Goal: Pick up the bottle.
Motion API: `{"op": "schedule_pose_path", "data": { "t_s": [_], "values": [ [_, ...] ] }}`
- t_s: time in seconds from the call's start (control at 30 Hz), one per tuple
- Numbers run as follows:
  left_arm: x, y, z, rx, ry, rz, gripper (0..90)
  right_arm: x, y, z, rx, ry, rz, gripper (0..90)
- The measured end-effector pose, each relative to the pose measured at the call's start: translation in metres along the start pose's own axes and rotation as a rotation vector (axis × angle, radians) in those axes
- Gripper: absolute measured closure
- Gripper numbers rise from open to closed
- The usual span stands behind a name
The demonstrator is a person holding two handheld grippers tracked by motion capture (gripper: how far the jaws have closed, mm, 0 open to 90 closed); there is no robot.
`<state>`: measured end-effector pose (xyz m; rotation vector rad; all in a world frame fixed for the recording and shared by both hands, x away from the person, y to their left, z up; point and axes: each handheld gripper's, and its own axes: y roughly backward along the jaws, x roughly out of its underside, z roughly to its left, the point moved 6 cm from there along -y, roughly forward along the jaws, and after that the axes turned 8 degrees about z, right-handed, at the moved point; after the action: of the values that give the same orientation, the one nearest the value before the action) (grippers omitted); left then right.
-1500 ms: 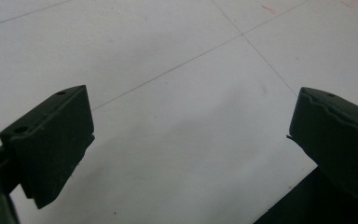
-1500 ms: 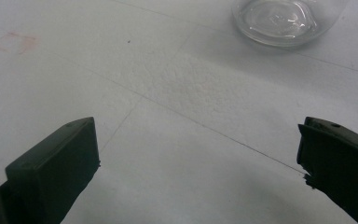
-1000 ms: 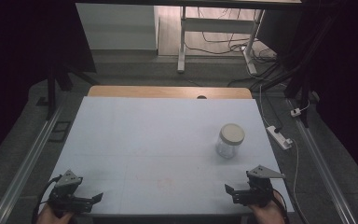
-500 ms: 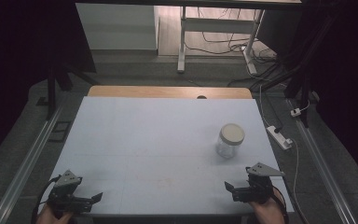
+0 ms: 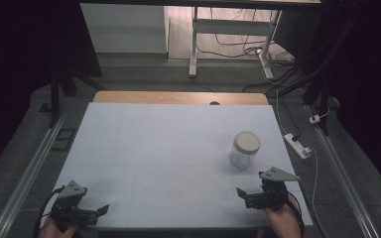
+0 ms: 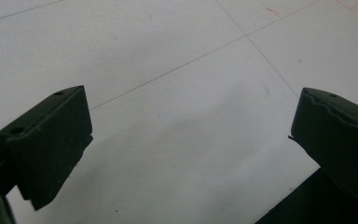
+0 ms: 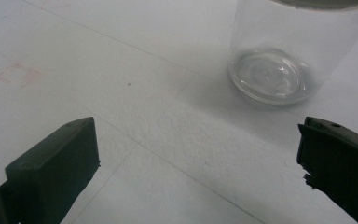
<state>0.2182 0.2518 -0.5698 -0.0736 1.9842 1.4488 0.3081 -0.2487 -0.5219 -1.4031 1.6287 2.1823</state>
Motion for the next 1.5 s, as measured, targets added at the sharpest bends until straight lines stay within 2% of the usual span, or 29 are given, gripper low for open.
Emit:
{"op": "schedule_pose_path", "data": {
  "t_s": [0.2, 0.3, 0.4, 0.57, 0.6, 0.67, 0.87, 0.93, 1.1, 1.3, 1.5],
  "values": [
    [0.0, 0.0, -0.001, -0.01, -0.005, -0.001, 0.0, -0.004, -0.003, -0.002, 0.002, -0.007, 0.004, 0.0],
    [0.0, 0.0, -0.001, -0.016, -0.013, -0.002, 0.0, -0.007, -0.007, -0.004, -0.007, -0.046, 0.012, 0.0],
    [-0.001, 0.0, -0.002, -0.016, -0.017, -0.002, 0.0, -0.009, -0.008, -0.006, -0.013, -0.059, 0.016, 0.0],
    [-0.001, 0.0, -0.003, -0.006, -0.018, -0.001, 0.0, -0.016, -0.011, -0.012, 0.017, -0.066, 0.018, 0.0],
    [-0.001, 0.001, -0.003, 0.001, -0.022, -0.005, 0.0, -0.018, -0.013, -0.015, 0.037, -0.069, 0.015, 0.0],
    [-0.001, 0.001, -0.004, 0.006, -0.023, -0.006, 0.0, -0.02, -0.014, -0.016, 0.044, -0.072, 0.014, 0.0],
    [-0.001, 0.0, -0.003, 0.07, -0.03, -0.002, 0.0, -0.025, -0.021, -0.025, 0.066, -0.097, 0.012, 0.0],
    [-0.001, 0.0, -0.003, 0.075, -0.029, -0.003, 0.0, -0.027, -0.023, -0.027, 0.072, -0.096, 0.01, 0.0],
    [-0.001, -0.001, -0.004, 0.069, -0.034, 0.004, 0.0, -0.032, -0.026, -0.033, 0.083, -0.095, 0.01, 0.0],
    [-0.001, -0.002, -0.004, 0.059, -0.04, 0.016, 0.0, -0.039, -0.032, -0.039, 0.076, -0.101, 0.007, 0.0],
    [-0.001, -0.003, -0.005, 0.06, -0.043, 0.022, 0.0, -0.047, -0.044, -0.049, 0.093, -0.11, 0.005, 0.0]
  ]
}}
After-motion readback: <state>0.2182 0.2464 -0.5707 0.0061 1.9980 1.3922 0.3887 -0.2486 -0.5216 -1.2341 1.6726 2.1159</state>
